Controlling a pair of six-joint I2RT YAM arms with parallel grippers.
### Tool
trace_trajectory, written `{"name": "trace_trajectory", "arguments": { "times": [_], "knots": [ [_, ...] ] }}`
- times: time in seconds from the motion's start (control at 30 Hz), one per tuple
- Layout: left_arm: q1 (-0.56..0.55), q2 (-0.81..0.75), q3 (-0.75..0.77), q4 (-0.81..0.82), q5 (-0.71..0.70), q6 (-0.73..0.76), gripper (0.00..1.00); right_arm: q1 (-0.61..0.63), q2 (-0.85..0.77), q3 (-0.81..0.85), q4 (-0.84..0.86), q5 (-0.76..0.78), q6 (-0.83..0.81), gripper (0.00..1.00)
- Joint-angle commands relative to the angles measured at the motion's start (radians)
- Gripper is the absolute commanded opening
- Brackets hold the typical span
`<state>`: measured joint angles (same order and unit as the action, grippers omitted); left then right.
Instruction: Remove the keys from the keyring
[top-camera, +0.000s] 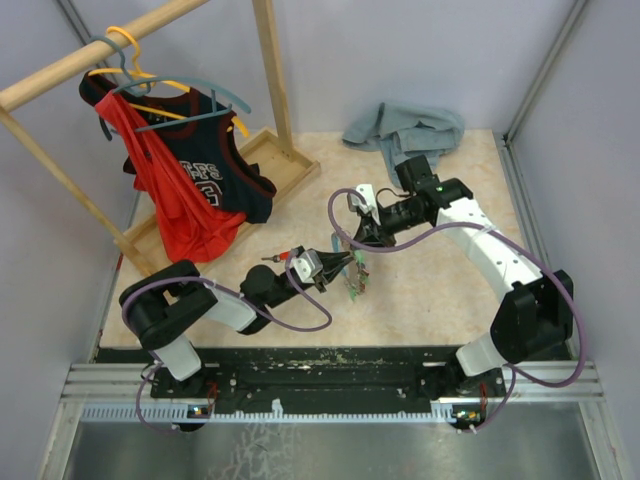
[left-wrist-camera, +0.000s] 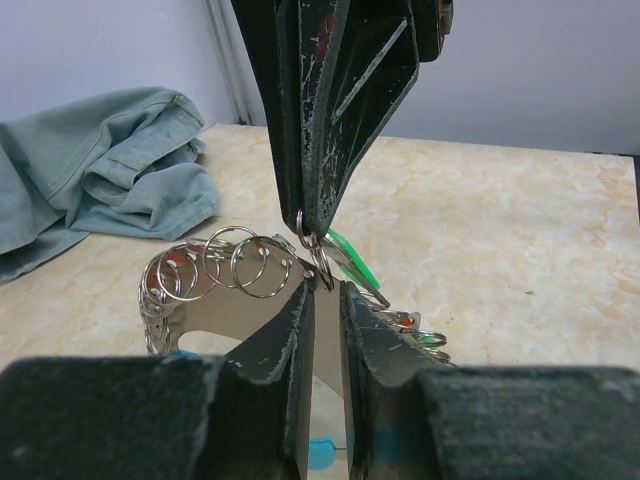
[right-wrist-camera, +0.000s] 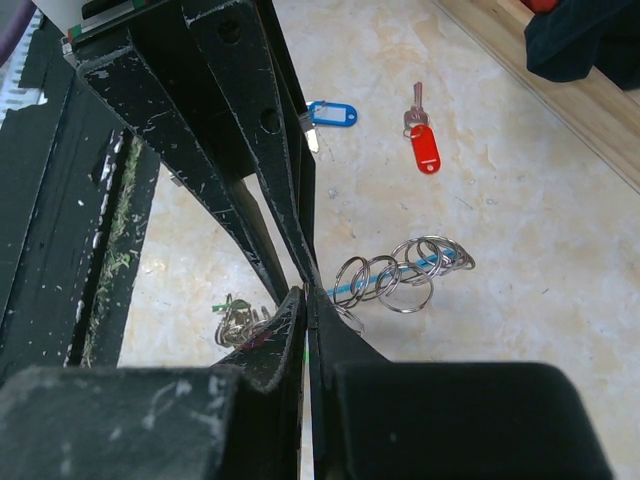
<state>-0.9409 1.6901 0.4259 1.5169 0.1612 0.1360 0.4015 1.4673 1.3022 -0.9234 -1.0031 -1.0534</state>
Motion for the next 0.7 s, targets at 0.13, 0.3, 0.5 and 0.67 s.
{"name": "trace_trajectory", "arguments": {
  "times": [0.13, 0.3, 0.5, 0.67],
  "knots": [
    [-0.008, -0.007, 0.015, 0.273, 0.007, -0.008, 0.21, 0.02, 0.005, 0.003, 0.035, -0.045, -0.002, 0.0],
    [-0.008, -0.007, 0.014, 0.273, -0.006, -0.006, 0.16, 0.02, 0.005, 0.004, 0.034, -0.045, -0.003, 0.0],
    [-0.009, -0.005, 0.013, 0.273, -0.008, -0.011, 0.05, 0.022, 0.003, 0.004, 0.032, -0.043, -0.005, 0.0],
    [-0.008, -0.007, 0.01, 0.273, -0.021, -0.028, 0.0, 0.023, -0.002, 0.003, 0.037, -0.03, 0.0, 0.0]
  ]
}}
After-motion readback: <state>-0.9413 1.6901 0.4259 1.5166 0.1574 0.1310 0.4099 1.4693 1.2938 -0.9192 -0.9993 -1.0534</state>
